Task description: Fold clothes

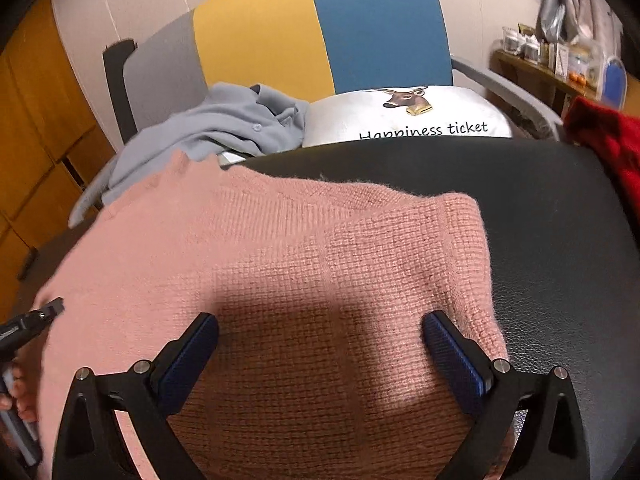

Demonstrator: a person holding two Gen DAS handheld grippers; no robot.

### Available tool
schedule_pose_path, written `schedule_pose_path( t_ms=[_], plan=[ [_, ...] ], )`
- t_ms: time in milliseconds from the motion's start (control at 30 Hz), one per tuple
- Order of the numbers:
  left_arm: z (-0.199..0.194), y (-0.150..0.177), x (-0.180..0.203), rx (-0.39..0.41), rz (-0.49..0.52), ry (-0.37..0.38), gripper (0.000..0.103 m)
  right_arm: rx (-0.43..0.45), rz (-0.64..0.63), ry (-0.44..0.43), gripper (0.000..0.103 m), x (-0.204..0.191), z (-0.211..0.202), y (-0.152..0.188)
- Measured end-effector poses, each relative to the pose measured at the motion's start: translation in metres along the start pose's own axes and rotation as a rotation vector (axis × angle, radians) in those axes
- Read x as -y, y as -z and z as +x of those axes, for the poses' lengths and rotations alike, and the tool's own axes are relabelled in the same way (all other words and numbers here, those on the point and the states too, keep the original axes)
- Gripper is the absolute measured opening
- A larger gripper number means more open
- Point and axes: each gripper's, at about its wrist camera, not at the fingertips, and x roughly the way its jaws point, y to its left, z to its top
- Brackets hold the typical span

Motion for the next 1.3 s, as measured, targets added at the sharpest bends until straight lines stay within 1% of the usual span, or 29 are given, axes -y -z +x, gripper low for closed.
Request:
schedule_pose_path(
  t_ms=[33,67,100,133,200,267,300,333,367,400,433,533,633,733,800,833,867,900,933,967,1000,1033,1100,1133,1167,1233,1300],
  plan=[
    [-0.004,-0.007,0.002,0.023,0.03,0.001,0.03,-0.01,-0.002,-0.021,0.103,0.002,-0.002,-0.002],
    [-0.006,-0.014,0.004,0.047,0.063,0.006,0.037,-0.02,-0.017,-0.032,0.103,0.001,-0.006,-0.005],
    [-0.005,-0.022,0.007,0.054,0.097,0.011,0.04,-0.016,-0.031,-0.046,0.103,0.0,-0.011,-0.01],
    [-0.001,-0.031,0.012,0.051,0.134,0.017,0.043,0.002,-0.043,-0.072,0.103,-0.003,-0.017,-0.015],
    [0.01,-0.05,0.02,0.034,0.204,0.028,0.047,0.027,-0.079,-0.159,0.103,-0.012,-0.021,-0.032],
    [0.026,-0.063,0.028,0.006,0.248,0.02,0.053,0.005,-0.112,-0.231,0.101,-0.026,-0.009,-0.052],
    [0.035,-0.068,0.032,-0.006,0.268,0.014,0.053,-0.015,-0.135,-0.248,0.095,-0.034,0.0,-0.06],
    [0.043,-0.073,0.036,-0.019,0.288,0.008,0.053,-0.036,-0.166,-0.245,0.089,-0.042,0.01,-0.067],
    [0.051,-0.079,0.039,-0.032,0.307,0.002,0.053,-0.057,-0.197,-0.241,0.071,-0.052,0.021,-0.075],
    [0.06,-0.084,0.042,-0.045,0.32,0.001,0.053,-0.076,-0.224,-0.237,0.055,-0.06,0.033,-0.082],
    [0.069,-0.089,0.044,-0.059,0.329,0.004,0.053,-0.091,-0.238,-0.238,0.052,-0.066,0.043,-0.088],
    [0.096,-0.106,0.05,-0.1,0.354,0.012,0.053,-0.111,-0.288,-0.214,0.052,-0.082,0.071,-0.107],
    [0.121,-0.116,0.056,-0.145,0.367,0.045,0.054,-0.13,-0.322,-0.205,0.052,-0.091,0.093,-0.124],
    [0.145,-0.12,0.058,-0.182,0.39,-0.001,0.053,-0.167,-0.353,-0.196,0.052,-0.096,0.116,-0.134],
    [0.151,-0.123,0.059,-0.188,0.383,0.001,0.054,-0.165,-0.39,-0.193,0.053,-0.102,0.125,-0.137],
    [0.153,-0.124,0.06,-0.189,0.377,0.007,0.053,-0.164,-0.41,-0.191,0.052,-0.106,0.129,-0.138],
    [0.154,-0.125,0.06,-0.189,0.371,0.013,0.052,-0.161,-0.434,-0.19,0.05,-0.11,0.131,-0.138],
    [0.156,-0.127,0.061,-0.19,0.365,0.018,0.051,-0.158,-0.452,-0.19,0.045,-0.113,0.132,-0.137],
    [0.156,-0.126,0.062,-0.192,0.368,0.025,0.044,-0.157,-0.463,-0.193,0.042,-0.116,0.132,-0.137],
    [0.157,-0.125,0.064,-0.194,0.376,0.031,0.037,-0.157,-0.471,-0.195,0.035,-0.118,0.132,-0.136],
    [0.157,-0.123,0.067,-0.193,0.387,0.025,0.032,-0.159,-0.473,-0.197,0.03,-0.12,0.132,-0.136],
    [0.157,-0.121,0.069,-0.192,0.396,0.017,0.021,-0.162,-0.477,-0.198,0.027,-0.122,0.132,-0.135],
    [0.155,-0.121,0.069,-0.19,0.384,0.02,0.015,-0.166,-0.486,-0.195,0.018,-0.126,0.13,-0.133],
    [0.152,-0.121,0.069,-0.183,0.373,0.023,0.006,-0.169,-0.485,-0.193,0.015,-0.128,0.13,-0.133],
    [0.148,-0.122,0.068,-0.172,0.361,0.027,0.006,-0.171,-0.482,-0.191,0.013,-0.129,0.129,-0.133],
    [0.14,-0.123,0.066,-0.15,0.338,0.035,0.006,-0.171,-0.468,-0.183,0.011,-0.13,0.127,-0.133],
    [0.126,-0.123,0.065,-0.111,0.313,0.062,0.006,-0.155,-0.452,-0.186,0.011,-0.128,0.119,-0.132]
  ],
)
